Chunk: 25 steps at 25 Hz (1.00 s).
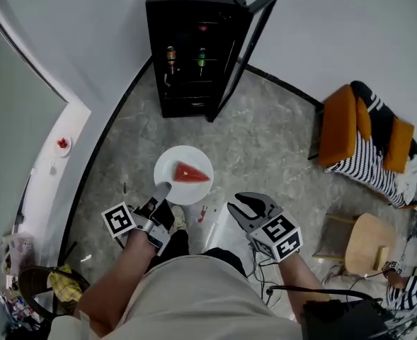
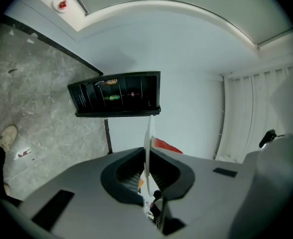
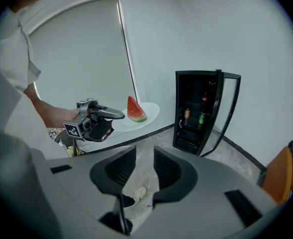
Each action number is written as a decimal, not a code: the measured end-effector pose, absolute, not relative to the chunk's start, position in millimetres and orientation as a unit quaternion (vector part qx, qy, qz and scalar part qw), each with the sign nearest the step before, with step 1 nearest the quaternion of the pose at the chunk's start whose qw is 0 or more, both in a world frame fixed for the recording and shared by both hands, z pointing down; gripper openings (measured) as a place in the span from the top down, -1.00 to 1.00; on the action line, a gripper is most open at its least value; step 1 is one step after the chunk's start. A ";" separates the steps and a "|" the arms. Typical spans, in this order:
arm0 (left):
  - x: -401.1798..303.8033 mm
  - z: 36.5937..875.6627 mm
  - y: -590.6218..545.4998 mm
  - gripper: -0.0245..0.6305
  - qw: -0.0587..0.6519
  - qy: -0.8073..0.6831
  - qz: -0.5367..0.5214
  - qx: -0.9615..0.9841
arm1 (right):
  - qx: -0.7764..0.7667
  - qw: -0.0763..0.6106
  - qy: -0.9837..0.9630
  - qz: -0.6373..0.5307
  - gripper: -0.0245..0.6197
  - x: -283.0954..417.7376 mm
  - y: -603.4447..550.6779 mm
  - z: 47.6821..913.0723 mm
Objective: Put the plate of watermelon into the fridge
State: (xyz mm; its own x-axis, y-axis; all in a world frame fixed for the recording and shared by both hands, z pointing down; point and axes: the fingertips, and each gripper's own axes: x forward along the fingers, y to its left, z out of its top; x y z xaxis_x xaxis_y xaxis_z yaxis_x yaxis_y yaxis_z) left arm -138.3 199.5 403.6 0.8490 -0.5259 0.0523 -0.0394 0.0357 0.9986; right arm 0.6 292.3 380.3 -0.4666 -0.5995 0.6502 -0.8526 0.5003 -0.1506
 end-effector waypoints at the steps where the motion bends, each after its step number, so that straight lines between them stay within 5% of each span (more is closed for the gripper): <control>1: -136.0 404.4 181.2 0.83 0.687 -0.210 -0.172 0.674 | 0.445 0.267 -0.822 0.235 0.58 -0.2 275.5 379.4; 25: -21.0 463.7 -173.6 0.83 0.650 -0.278 -0.233 0.668 | 0.343 0.343 -0.843 0.232 0.58 61.0 -37.2 427.4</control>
